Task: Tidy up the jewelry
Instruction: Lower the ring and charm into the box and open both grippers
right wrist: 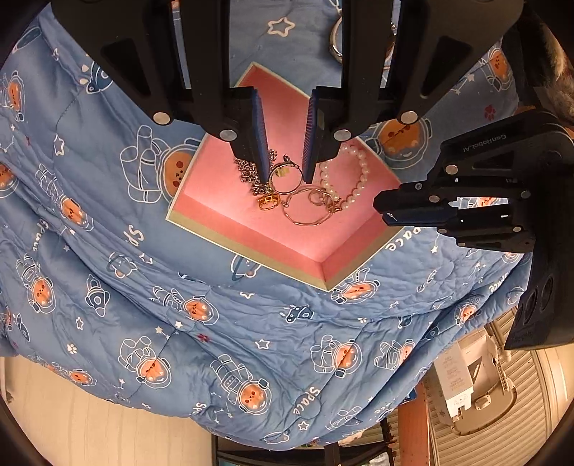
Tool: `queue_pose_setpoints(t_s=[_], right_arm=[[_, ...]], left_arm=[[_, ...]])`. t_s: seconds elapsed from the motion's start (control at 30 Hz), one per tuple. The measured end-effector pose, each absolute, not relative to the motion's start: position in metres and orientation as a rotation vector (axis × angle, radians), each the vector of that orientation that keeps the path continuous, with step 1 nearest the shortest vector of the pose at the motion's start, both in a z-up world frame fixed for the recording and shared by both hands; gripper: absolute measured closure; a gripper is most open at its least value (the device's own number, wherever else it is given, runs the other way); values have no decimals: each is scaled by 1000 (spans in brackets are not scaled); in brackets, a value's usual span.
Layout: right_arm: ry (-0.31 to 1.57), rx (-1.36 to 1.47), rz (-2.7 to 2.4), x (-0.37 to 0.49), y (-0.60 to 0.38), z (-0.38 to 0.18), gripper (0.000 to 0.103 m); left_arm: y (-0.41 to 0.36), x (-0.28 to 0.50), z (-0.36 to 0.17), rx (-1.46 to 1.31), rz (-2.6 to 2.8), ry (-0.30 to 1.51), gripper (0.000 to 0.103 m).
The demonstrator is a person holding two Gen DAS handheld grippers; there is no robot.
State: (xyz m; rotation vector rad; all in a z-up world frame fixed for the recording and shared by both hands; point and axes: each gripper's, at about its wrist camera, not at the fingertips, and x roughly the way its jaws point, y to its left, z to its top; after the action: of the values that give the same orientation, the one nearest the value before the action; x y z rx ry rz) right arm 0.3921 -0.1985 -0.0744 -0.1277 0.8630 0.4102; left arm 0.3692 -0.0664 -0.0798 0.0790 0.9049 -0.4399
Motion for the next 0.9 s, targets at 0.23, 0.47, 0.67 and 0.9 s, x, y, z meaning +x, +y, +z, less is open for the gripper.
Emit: queue_pose_setpoints(t_s=[0.23, 0.47, 0.67, 0.9], right_arm=[[888, -163, 418, 407, -188, -86, 83], [917, -201, 415, 421, -180, -101, 83], [936, -240, 424, 429, -176, -110, 83], [940, -252, 438, 432, -175, -114, 83]], left_arm=[[-74, 393, -90, 89, -445, 949, 90], [-81, 415, -99, 64, -454, 999, 90], [-88, 428, -110, 72, -465, 1041, 90], [-90, 435, -118, 58, -472, 1065, 90]])
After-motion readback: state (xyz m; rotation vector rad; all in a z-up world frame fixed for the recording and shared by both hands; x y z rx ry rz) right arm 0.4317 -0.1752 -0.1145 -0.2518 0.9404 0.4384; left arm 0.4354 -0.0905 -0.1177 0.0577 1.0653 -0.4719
